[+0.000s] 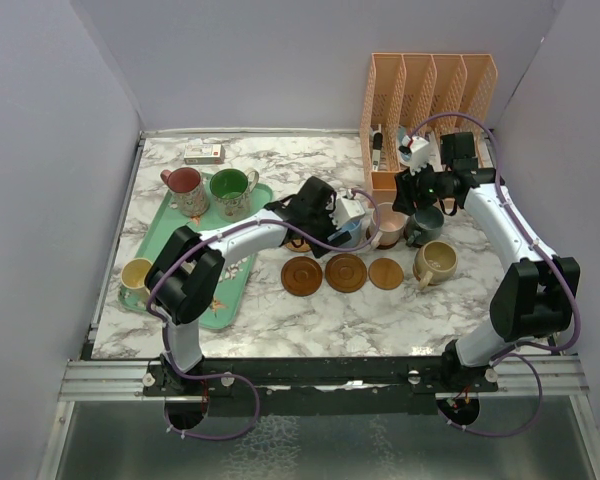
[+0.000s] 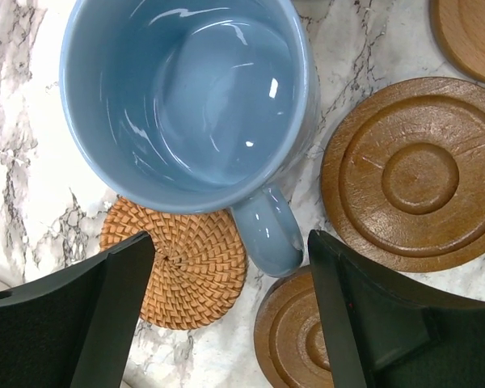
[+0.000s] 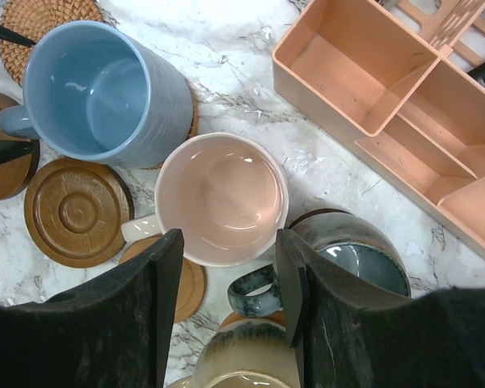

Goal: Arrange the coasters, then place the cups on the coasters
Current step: Pick up the cup from the tray.

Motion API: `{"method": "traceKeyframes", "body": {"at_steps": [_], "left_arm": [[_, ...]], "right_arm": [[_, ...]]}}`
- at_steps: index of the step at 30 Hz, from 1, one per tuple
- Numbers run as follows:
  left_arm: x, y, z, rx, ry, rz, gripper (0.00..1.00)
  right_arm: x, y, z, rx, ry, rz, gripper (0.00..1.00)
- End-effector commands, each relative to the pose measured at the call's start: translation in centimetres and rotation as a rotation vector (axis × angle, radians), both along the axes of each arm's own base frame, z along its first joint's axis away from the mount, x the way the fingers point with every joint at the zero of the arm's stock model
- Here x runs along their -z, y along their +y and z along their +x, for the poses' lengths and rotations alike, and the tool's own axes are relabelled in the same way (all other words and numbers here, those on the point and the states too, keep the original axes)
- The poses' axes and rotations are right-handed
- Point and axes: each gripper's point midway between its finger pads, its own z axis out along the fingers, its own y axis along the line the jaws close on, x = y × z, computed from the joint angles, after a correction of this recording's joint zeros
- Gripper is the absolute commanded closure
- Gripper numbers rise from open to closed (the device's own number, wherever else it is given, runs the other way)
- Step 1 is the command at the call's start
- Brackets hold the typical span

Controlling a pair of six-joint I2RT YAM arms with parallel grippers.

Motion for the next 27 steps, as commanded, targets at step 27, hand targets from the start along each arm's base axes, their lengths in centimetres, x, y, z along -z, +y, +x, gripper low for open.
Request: {"method": "traceKeyframes", "body": {"at_steps": [27], "left_arm": [[-15.2, 10.2, 3.3, -0.165, -0.173, -0.259, 0.09]], "right_arm": [[-3.9, 0.7, -0.5, -0.064, -0.173, 0.047, 0.49]]}}
